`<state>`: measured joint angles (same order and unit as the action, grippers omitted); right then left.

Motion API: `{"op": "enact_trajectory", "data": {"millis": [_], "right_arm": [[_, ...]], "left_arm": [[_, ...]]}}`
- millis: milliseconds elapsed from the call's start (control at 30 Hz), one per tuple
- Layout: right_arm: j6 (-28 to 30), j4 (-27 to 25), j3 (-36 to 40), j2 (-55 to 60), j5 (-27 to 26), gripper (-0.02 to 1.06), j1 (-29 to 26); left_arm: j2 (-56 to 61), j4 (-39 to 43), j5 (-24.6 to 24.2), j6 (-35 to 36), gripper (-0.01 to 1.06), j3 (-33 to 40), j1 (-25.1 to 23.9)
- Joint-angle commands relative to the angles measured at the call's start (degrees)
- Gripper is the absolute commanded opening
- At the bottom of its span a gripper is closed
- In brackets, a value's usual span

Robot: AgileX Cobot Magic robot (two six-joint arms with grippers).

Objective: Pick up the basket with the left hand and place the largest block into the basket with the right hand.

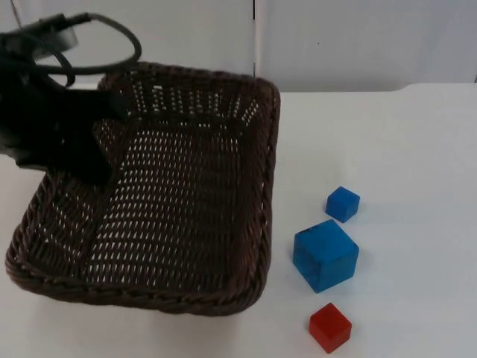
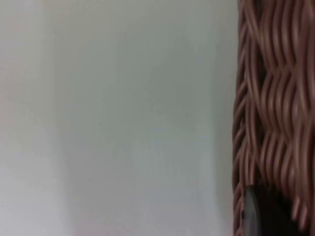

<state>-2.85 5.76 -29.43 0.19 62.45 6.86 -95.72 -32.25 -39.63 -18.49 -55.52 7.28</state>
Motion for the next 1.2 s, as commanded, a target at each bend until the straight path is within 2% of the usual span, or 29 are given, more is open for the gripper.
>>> {"op": "enact_trajectory", "data": {"millis": [0,633,833,1000,1167], "right_arm": [[-0.1,0.1,0.1,-0.2,-0.6,1.05,-0.3],[-0.1,-1.8,-0.2,-0.2,-1.0,1.05,-0.3],[0.3,-3.3,-1.4,0.9,-2.8,1.05,-0.3],[0.4,-4.8,-1.6,9.3,-10.6,1.05,-0.3],[0.4,-5.0,-1.7,15.0,-15.4,1.05,-0.3]], "left_arm": [[2.1,-0.6,-1.2,2.4,0.0,-0.2,0.0],[3.4,-2.6,-2.0,5.3,0.0,-0.1,0.0],[3.4,-2.7,-2.6,5.3,0.0,-0.1,0.0],[3.4,-2.8,-3.0,5.3,0.0,-0.1,0.0],[3.4,-3.1,-3.1,5.3,0.0,-0.1,0.0]]}}
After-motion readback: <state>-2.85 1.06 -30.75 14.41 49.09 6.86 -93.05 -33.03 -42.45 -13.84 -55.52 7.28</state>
